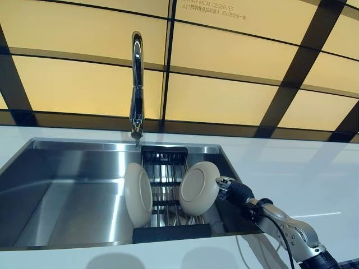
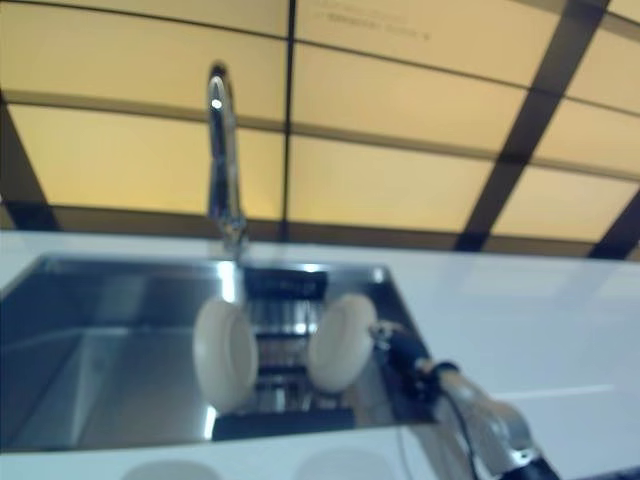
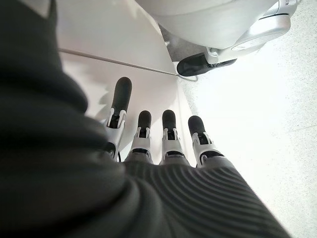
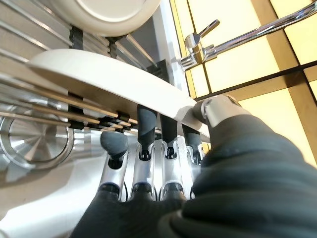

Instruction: Take plates into dishwasher

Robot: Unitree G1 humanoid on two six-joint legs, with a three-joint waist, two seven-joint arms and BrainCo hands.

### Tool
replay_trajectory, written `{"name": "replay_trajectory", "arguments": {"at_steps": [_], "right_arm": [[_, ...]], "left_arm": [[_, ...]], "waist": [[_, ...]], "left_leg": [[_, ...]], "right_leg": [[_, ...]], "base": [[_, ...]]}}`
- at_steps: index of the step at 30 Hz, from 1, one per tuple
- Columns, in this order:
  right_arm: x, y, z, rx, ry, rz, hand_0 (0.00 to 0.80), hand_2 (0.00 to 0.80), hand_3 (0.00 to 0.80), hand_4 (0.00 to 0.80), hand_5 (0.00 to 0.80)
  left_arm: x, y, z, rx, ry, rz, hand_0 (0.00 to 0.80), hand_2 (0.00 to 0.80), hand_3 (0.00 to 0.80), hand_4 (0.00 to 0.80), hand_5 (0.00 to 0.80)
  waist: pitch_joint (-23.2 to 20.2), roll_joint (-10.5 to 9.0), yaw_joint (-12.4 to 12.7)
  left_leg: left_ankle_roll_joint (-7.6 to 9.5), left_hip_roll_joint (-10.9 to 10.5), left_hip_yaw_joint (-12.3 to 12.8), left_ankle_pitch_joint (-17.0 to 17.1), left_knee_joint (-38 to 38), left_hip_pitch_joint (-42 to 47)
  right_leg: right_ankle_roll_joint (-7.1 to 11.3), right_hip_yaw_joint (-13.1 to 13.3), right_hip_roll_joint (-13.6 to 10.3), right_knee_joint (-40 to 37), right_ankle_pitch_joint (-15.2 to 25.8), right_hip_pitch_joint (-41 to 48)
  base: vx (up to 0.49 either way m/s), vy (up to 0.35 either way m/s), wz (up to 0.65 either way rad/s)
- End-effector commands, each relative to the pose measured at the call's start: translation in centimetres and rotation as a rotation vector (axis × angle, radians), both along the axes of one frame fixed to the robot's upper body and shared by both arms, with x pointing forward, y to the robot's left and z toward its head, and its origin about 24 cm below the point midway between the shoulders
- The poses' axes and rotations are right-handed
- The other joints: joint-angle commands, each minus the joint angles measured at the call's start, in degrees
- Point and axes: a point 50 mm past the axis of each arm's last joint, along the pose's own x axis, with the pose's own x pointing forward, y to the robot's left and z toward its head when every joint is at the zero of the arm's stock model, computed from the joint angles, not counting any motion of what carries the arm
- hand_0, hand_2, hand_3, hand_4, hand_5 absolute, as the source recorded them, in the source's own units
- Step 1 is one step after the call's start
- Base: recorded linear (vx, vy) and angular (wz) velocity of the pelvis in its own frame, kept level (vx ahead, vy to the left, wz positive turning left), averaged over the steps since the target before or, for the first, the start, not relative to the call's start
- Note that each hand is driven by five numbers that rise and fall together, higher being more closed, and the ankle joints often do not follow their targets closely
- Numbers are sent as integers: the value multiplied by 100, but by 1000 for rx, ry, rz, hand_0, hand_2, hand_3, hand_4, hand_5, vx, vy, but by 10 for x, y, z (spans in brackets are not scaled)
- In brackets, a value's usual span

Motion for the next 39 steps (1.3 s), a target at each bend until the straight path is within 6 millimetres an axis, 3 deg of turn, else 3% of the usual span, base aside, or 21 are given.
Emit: {"name": "replay_trajectory", "arguments": {"at_steps": [1,7,25,31,39], "right_arm": [[6,23,58,154,-245,90,800,800,800,800,800],[1,40,88,261,-335,142,800,800,800,800,800],[-11,51,119,512,-446,223,800,800,800,800,800],[-15,41,130,543,-515,185,800,800,800,800,800],[-23,6,144,545,-677,58,800,800,800,800,800]], "left_arm": [[28,3,7,38,-53,-55,0,0,0,0,0],[27,3,7,35,-48,-55,0,0,0,0,0],[20,0,4,31,-38,-51,0,0,0,0,0],[16,2,3,25,-35,-43,0,0,0,0,0],[2,1,0,7,-7,-40,0,0,0,0,0]], "waist": [[-87,-21,238],[-116,-3,274],[-179,54,288],[-202,86,255],[-179,149,113]], "left_leg": [[81,51,208,-93,-18,-117],[73,46,221,-85,-18,-129],[53,50,237,-73,-18,-134],[42,61,243,-71,-18,-143],[50,71,314,-91,-18,-72]], "right_leg": [[160,-29,22,273,-26,-81],[150,-49,15,247,-21,-84],[148,-103,-4,181,-7,-44],[150,-96,-5,179,-14,-46],[171,14,-31,231,2,-78]], "base": [[0,0,0],[0,0,0],[0,0,0],[0,0,0],[15,27,-1]]}}
